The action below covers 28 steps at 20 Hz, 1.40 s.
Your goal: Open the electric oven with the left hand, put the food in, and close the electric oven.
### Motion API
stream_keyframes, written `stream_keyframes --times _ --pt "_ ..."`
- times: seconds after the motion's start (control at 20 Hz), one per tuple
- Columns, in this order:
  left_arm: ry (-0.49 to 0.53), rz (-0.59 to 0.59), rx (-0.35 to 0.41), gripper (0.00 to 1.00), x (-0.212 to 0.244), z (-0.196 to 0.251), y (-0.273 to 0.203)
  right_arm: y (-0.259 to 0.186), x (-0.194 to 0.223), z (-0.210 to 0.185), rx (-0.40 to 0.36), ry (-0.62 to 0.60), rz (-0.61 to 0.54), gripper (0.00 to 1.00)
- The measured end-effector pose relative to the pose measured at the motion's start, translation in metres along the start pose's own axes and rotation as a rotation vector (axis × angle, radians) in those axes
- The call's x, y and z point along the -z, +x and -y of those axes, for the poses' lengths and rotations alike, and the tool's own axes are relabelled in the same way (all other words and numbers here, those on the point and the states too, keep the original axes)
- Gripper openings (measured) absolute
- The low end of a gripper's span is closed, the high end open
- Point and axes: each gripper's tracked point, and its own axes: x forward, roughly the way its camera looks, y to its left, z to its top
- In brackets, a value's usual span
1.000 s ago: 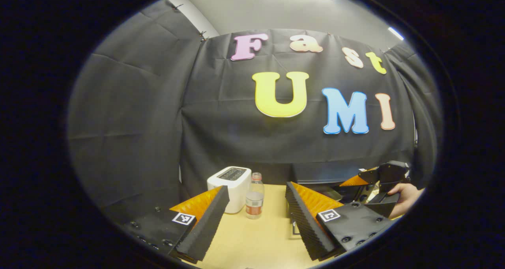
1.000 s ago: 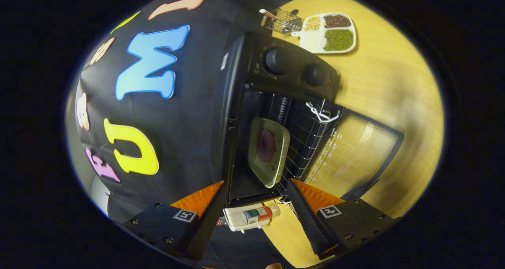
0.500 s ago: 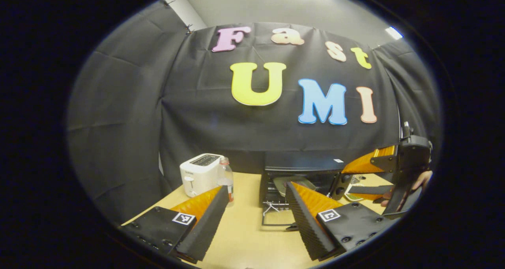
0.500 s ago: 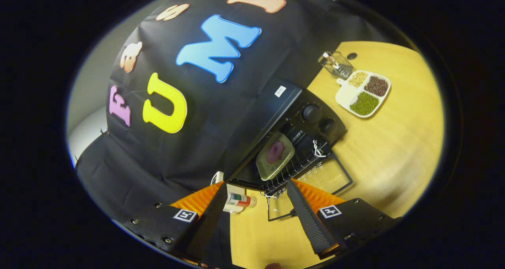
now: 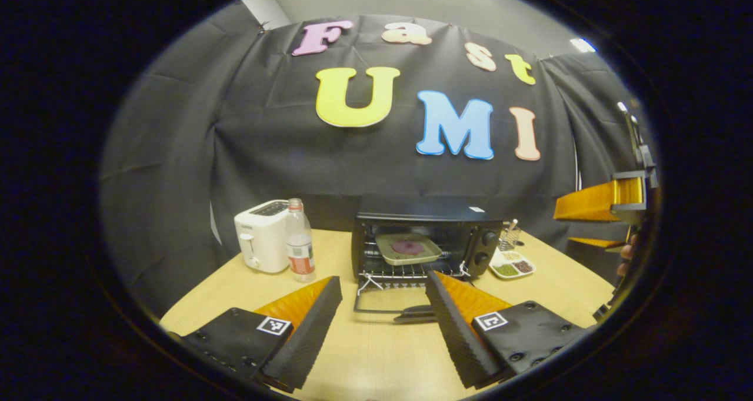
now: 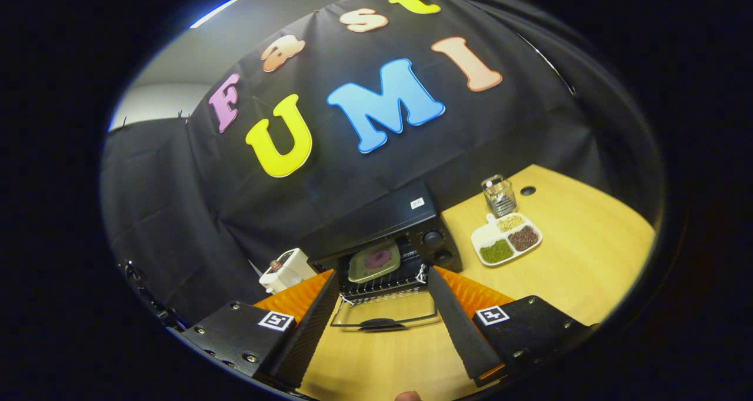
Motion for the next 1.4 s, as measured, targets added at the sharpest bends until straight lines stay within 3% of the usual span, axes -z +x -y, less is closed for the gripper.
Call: stream_keyframes --times 0.25,0.35,0.4,0.45,0.55,0.75,1.1,1.4 --pt "-0.006 -0.099 0.056 1.0 0.04 0.027 0.014 -0.039 -0.025 0.022 0.079 -0.219 0.094 0.97" --pt "-0.02 -0.152 0.075 0.91 0.057 0.036 0.021 -0.05 -0.034 0.031 0.123 -0.307 0.132 0.97" --pt "-0.027 -0.173 0.083 0.91 0.064 0.04 0.026 -0.056 -0.037 0.035 0.141 -0.352 0.147 0.97" --pt "-0.032 -0.2 0.089 0.98 0.074 0.045 0.034 -0.062 -0.041 0.038 0.164 -0.393 0.161 0.97" --pt "-0.025 -0.263 0.088 0.98 0.094 0.052 0.046 -0.072 -0.052 0.047 0.213 -0.448 0.194 0.97" --pt "-0.005 -0.354 0.089 0.98 0.123 0.064 0.063 -0.081 -0.057 0.053 0.29 -0.416 0.196 0.97" --pt "0.051 -0.507 0.053 0.98 0.173 0.061 0.098 -0.115 -0.076 0.11 0.5 -0.399 0.238 0.96" --pt "0.091 -0.513 0.027 0.98 0.176 0.06 0.12 -0.125 -0.074 0.128 0.58 -0.407 0.214 0.96"
